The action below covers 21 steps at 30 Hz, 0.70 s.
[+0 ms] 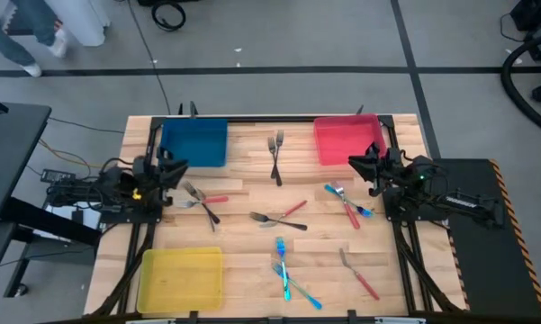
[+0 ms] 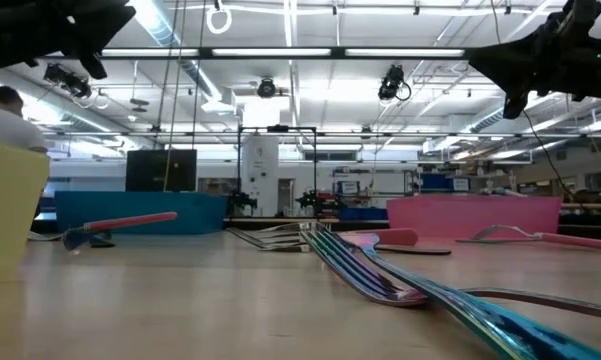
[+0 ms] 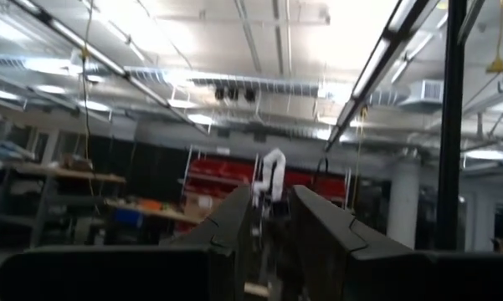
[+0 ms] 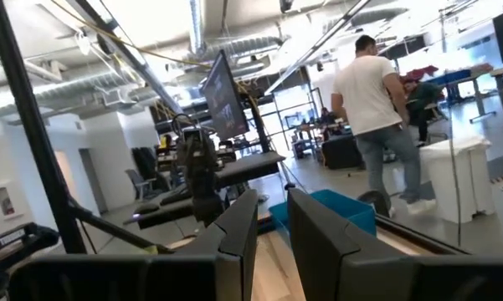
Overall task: Sort silverware by color (type)
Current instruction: Put the red fork into the blue bin
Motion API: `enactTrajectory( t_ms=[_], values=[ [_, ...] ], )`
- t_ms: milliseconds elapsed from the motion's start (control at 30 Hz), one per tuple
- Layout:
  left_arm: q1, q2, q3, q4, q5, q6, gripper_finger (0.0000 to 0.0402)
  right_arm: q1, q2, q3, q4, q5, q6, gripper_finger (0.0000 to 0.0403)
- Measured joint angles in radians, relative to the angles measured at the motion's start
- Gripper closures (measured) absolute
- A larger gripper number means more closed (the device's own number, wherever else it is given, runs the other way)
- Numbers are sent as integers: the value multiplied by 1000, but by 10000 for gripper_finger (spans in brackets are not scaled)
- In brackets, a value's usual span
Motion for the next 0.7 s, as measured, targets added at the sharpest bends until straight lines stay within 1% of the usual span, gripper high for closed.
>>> enactTrajectory(
  t_ms=[133, 300, 400, 533, 600, 700],
  values=[
    [0, 0, 0, 7, 0, 6, 310, 0, 0, 0, -24, 6, 31, 325],
    [0, 0, 0, 13, -17, 7, 310, 0, 0, 0, -34, -55, 94, 325],
    [0, 0, 0, 13, -19, 45, 310, 0, 0, 0, -34, -63, 92, 325],
    [0, 0, 0, 2, -19, 61, 310, 0, 0, 0, -33, -110, 74, 325],
    [0, 0, 0, -12, -19, 56, 310, 0, 0, 0, -34, -104, 59, 325],
    [0, 0, 0, -22, -19, 58, 310, 0, 0, 0, -34, -64, 28, 325]
  ],
)
